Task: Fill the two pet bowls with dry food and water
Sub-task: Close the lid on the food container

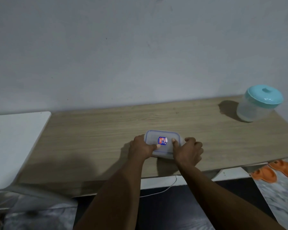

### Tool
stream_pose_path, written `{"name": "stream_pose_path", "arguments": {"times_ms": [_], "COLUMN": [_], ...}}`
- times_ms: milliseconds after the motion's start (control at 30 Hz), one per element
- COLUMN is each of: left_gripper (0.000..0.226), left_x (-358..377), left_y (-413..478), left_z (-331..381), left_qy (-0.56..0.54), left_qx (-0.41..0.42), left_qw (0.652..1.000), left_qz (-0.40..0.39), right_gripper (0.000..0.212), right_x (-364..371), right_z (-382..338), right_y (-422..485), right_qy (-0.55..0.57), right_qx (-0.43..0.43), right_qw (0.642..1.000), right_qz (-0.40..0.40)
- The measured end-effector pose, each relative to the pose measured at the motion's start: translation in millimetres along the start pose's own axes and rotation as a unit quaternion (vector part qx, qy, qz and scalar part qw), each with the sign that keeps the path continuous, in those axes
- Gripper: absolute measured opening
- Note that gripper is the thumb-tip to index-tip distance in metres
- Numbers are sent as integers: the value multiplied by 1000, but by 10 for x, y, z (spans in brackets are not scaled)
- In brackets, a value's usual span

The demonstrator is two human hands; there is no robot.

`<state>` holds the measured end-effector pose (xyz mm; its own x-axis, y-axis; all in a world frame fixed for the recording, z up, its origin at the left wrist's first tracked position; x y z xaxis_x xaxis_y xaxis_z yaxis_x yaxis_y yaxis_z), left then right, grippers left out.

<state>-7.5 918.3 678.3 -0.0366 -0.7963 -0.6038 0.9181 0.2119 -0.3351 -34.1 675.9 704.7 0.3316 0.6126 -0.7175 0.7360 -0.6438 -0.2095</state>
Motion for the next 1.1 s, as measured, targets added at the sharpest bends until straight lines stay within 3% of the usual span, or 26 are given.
{"name": "stream_pose_path", "arguments": {"times_ms": [333, 667, 933, 1100], "left_gripper": [78, 66, 37, 45], "left_x": [-7, 14, 166, 229], "left_y": [-85, -37, -309, -684], "left_z": [-80, -124, -97, 255], "left_qy": [-25, -41, -88, -93], "left_qx": [-44, -44, -29, -11], "left_qw": [999, 998, 996, 995], "left_qz": [0, -2, 18, 39], "right_gripper": [51, 31, 26, 36], "right_x": [42, 93, -57, -518], "right_z": [-64, 20, 78, 174], "right_y": [77, 255, 138, 189], "right_qy": [19, 79, 93, 104], "right_qx": [-37, 15, -53, -77], "right_qw": [999, 992, 981, 981], "right_qz": [-32, -96, -159, -145]}}
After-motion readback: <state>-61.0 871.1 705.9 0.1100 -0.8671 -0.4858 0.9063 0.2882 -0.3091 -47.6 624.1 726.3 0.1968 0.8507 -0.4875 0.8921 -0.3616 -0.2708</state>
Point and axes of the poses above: each hand's wrist, its own y-axis towards the middle knuckle, its own x-axis out of the palm, z = x × y, the point moved 10 cm from there along y, towards the middle knuckle, and after that the axes turned 7 degrees about x, right-handed, at the moved point
